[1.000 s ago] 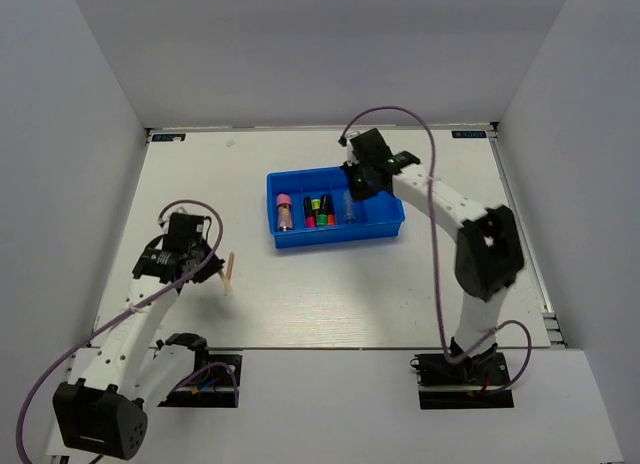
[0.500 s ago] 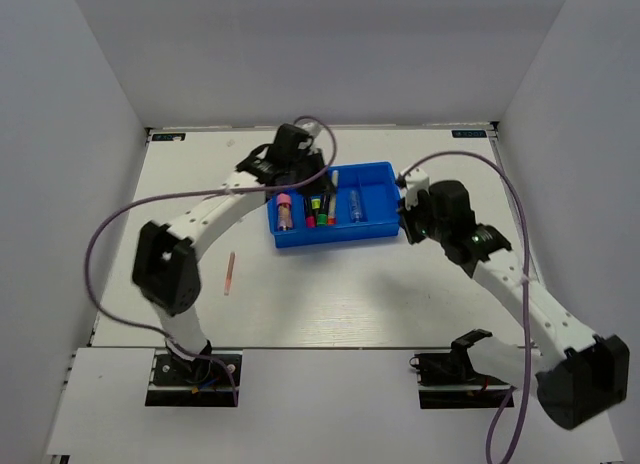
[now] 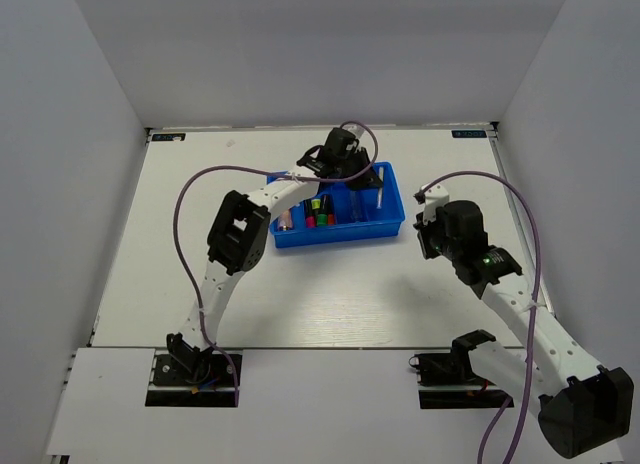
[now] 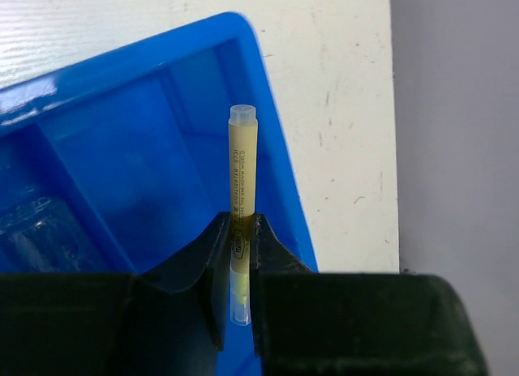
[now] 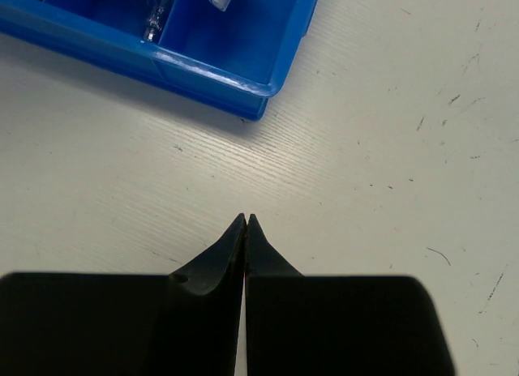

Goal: Sort the stationery into containers
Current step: Place the pen in the storage box.

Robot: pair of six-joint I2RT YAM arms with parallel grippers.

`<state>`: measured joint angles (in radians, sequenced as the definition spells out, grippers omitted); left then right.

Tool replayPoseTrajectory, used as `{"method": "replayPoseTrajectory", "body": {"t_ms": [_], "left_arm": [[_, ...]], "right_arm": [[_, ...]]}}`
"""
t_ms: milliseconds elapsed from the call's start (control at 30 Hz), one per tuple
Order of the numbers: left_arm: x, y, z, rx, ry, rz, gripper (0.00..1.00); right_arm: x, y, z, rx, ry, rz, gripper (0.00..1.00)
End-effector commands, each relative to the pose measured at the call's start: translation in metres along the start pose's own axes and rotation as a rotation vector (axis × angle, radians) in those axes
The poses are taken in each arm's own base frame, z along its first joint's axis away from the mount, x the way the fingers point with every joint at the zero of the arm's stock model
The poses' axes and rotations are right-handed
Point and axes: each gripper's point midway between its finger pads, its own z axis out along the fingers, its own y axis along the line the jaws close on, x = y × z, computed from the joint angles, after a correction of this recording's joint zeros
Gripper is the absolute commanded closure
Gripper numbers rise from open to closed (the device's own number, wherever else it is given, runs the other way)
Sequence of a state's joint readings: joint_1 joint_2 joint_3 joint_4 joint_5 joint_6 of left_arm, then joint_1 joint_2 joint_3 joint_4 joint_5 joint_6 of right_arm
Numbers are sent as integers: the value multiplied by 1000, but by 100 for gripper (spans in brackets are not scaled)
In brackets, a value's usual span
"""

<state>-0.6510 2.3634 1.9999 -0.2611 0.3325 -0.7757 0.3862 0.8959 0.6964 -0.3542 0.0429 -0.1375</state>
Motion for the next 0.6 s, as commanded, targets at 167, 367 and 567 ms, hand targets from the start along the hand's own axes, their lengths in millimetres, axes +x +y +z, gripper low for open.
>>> {"method": "replayPoseTrajectory", "body": {"t_ms": [167,367,567], "left_arm": [[-4,-15,-4,-20,-78,8,99],[-10,-19,-11,-29,-79,20,29],[-25,-55,-51,25,-125,110,58]], "right_arm": [[-9,-6,-1,16,-46,28,100],[-8,-6,-3,5,-42,31,83],[-9,3,-6,-55,-48,42,88]]}}
